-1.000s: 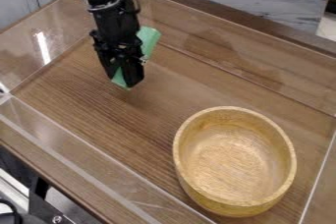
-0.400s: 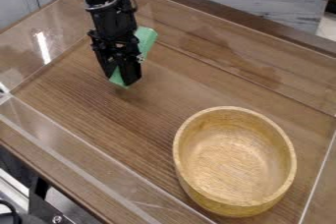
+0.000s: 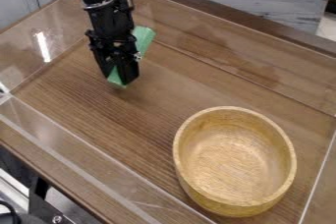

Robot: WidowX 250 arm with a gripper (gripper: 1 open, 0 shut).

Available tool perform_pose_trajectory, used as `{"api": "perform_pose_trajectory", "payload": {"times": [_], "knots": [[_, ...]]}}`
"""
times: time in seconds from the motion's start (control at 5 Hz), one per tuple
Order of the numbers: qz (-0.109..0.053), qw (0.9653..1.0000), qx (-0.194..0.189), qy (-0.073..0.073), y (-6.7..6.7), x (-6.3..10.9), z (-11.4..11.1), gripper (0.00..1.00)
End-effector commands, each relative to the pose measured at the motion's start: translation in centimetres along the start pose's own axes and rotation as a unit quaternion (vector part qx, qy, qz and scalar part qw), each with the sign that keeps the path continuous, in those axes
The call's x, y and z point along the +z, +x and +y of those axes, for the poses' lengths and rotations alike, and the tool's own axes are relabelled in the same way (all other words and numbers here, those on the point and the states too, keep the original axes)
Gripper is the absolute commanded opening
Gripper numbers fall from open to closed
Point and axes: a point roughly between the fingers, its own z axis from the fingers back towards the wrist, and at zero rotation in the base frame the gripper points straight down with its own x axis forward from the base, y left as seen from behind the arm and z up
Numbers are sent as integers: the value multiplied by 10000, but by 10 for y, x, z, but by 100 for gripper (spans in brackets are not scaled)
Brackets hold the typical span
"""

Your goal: Remove the green block from inside the brown bowl and put it on the table

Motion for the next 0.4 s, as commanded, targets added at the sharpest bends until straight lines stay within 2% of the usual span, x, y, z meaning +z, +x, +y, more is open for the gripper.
{"api": "perform_pose_trajectory", "payload": {"times": [0.0, 0.2], "knots": [[-217, 9997, -5, 119, 8, 16, 6, 0], [-190, 9998, 15, 77, 8, 16, 8, 0]]}}
